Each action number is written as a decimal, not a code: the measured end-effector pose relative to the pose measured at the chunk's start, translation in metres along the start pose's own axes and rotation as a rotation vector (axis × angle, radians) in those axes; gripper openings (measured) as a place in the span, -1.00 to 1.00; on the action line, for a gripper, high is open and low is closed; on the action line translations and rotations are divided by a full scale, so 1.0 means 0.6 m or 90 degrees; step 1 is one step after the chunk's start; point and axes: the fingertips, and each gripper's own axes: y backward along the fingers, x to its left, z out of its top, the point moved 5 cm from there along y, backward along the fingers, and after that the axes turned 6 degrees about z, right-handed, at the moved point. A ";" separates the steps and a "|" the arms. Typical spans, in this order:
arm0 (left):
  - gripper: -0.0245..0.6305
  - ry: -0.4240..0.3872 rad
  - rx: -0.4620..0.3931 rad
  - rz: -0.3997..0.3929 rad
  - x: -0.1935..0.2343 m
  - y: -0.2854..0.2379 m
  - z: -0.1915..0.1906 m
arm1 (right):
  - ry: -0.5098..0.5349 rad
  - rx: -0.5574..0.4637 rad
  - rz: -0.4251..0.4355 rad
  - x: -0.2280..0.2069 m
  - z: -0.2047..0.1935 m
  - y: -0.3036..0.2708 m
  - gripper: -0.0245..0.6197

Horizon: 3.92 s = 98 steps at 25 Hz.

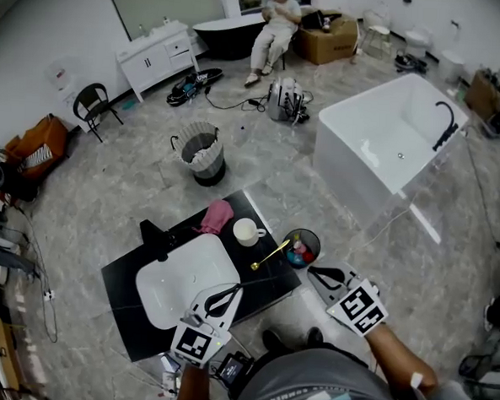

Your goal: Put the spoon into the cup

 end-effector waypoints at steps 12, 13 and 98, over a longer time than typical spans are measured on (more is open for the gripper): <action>-0.92 0.017 0.006 -0.045 0.041 0.008 -0.031 | -0.029 -0.004 -0.025 0.020 0.012 -0.025 -0.82; -0.92 0.022 0.007 -0.047 0.042 0.007 -0.030 | -0.036 0.001 -0.023 0.017 0.006 -0.026 -0.82; -0.92 0.139 0.157 0.016 0.090 -0.207 -0.143 | -0.236 0.077 0.102 -0.224 -0.197 -0.309 -0.82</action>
